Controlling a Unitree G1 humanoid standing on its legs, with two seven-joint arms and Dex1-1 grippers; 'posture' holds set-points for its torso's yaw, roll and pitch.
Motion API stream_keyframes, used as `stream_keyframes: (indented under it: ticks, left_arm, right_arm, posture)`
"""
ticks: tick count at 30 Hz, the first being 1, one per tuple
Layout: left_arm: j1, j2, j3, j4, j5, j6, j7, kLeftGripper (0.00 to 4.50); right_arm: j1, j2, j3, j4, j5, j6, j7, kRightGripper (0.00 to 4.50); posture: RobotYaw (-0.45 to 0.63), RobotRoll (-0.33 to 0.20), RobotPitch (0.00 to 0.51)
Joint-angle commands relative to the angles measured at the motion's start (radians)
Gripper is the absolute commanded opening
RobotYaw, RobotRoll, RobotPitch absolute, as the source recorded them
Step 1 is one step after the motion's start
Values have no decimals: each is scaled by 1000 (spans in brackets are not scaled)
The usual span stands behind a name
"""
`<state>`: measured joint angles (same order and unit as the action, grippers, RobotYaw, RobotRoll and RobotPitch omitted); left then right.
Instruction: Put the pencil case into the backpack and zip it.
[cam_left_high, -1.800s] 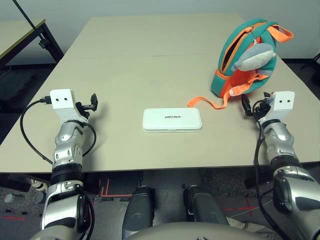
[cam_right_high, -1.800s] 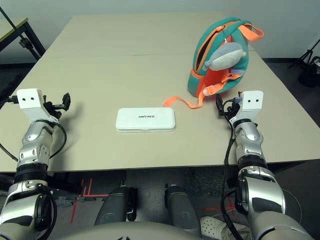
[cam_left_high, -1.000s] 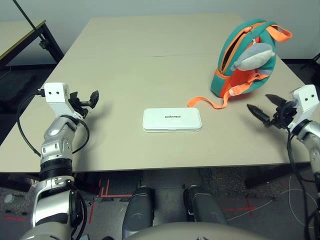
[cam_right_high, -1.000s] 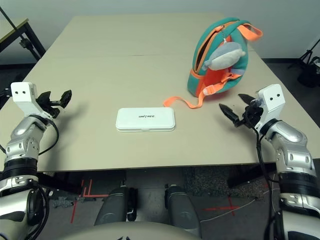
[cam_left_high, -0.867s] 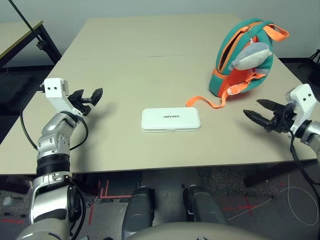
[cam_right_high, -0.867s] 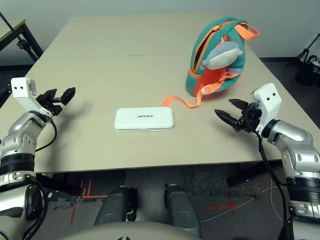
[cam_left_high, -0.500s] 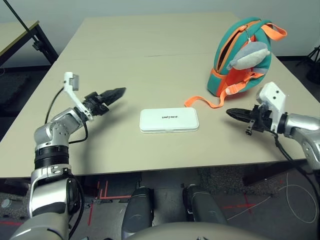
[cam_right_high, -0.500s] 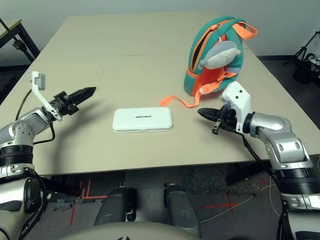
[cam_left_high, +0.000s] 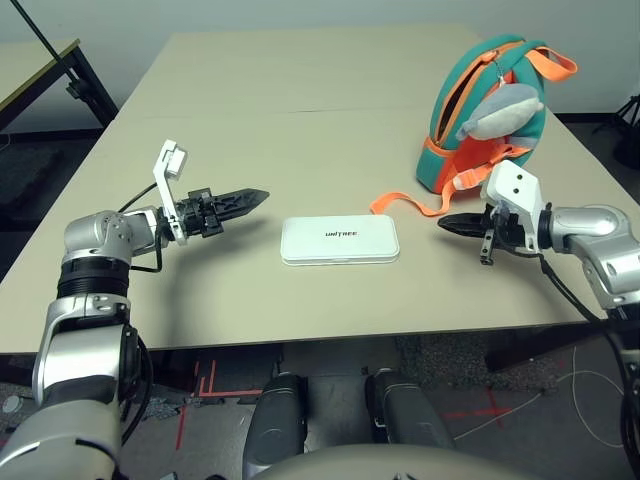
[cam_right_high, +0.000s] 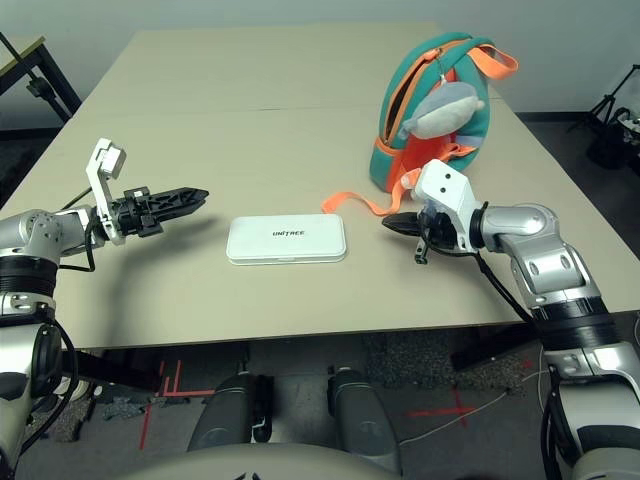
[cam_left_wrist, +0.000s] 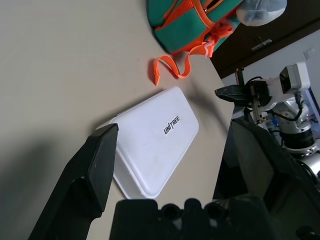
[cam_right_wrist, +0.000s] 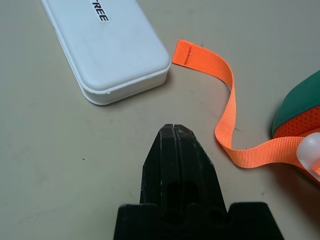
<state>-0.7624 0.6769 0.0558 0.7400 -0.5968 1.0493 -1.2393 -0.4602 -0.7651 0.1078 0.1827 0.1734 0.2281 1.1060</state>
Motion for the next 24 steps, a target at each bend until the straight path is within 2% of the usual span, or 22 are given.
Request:
stream_keyframes:
  ticks: [1,11,24]
  left_arm:
    - [-42,4,-81,83,75,8,-65,4500]
    - [-97,-26,-163,190,185,-27,-155,4500]
    - [-74,-78,-143,245,246,-93,-135,4500]
  right_arm:
    - [-31,11,35,54,-36,-38,21,25]
    - [-84,73,113,175,-145,-148,11,25]
    - [-152,155,146,297,-230,-249,-5,25]
  posture:
    - [-101,0,65]
    - [-115,0,69]
    - [-116,0,80]
